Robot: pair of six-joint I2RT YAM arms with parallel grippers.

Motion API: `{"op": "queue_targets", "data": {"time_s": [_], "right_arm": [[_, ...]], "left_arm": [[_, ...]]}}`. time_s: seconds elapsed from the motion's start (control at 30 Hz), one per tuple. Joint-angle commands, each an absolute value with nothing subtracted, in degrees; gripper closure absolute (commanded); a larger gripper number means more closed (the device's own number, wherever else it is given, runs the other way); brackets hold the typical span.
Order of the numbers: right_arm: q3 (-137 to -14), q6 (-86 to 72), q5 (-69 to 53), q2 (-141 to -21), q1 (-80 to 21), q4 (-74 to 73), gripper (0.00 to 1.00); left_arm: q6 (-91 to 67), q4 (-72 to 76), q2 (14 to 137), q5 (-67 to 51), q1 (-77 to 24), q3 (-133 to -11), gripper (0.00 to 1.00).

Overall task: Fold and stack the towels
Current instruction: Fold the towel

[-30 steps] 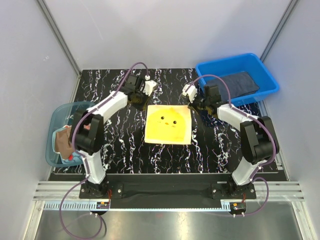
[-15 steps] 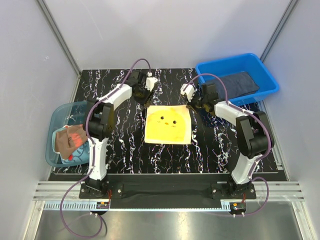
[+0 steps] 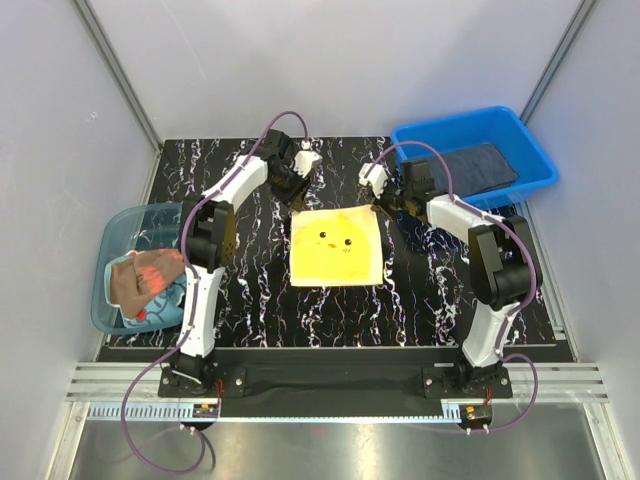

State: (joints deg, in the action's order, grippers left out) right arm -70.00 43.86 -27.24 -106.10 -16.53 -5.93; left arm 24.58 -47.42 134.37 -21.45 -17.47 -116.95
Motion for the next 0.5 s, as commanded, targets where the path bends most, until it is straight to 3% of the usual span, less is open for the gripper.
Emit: {"op": "queue_targets", "data": {"time_s": [0.0,0.47], "right_arm": [[-73.7,45.4,-29.5,-107.8,-15.5,-6.1,1.0],[-74.7,45.7,-31.6,-109.3,-14.6,-5.5,1.0]], "left_arm": [[26.3,-50.7,133.9,-24.1,-17.0,-119.2,0.5],[27.2,-51.8,138.0,-23.0,-16.4,-122.3,0.49]]}}
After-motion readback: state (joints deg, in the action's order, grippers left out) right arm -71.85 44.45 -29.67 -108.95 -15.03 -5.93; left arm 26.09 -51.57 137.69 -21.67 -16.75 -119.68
